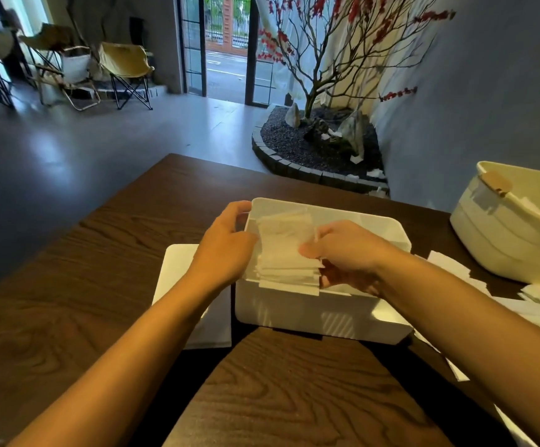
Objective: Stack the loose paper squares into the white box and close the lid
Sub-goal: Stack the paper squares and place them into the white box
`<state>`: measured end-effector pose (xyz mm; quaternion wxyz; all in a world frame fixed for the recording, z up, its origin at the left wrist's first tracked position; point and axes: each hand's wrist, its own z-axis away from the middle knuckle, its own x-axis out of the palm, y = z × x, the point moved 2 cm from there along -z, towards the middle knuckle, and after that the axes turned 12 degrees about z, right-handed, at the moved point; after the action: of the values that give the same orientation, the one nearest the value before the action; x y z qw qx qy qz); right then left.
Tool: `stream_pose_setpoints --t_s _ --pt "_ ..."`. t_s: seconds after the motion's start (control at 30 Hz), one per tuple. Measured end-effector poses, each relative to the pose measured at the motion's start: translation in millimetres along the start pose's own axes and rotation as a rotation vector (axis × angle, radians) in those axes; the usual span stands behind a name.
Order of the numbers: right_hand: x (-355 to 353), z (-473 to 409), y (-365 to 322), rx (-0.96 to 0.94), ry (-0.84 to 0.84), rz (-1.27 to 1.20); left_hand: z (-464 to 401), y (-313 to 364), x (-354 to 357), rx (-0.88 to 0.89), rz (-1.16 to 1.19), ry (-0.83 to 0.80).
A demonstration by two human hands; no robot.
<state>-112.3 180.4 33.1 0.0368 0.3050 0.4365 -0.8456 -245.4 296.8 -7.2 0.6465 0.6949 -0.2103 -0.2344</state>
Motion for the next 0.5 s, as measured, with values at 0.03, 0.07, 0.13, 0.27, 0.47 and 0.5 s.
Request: stream_pose_setpoints --t_s 0.03,0.07,0.13,0.27,0.47,0.5 --pt "2.9 -2.9 1.7 0.021 -0.011 0.082 0.7 -1.3 0.1 -0.004 0.017 0.003" --pt "5.4 -5.0 2.7 0.039 -0.026 0.152 0.9 -2.5 0.5 -0.007 0.027 0.006" --pt "10.2 -8.7 3.7 0.082 -0.056 0.221 1.0 -5.8 1.8 -0.018 0.029 0.017" --pt "15.4 -15.7 7.2 0.155 -0.112 0.203 4.2 -7.8 2.9 -0.037 0.029 0.028" --pt "17.7 -17.1 9.6 0.190 -0.094 0.276 6.4 -4.9 1.7 -0.034 0.022 0.027" --pt "17.4 -16.7 9.8 0.203 -0.092 0.310 6.8 -5.3 1.8 -0.037 0.018 0.029"
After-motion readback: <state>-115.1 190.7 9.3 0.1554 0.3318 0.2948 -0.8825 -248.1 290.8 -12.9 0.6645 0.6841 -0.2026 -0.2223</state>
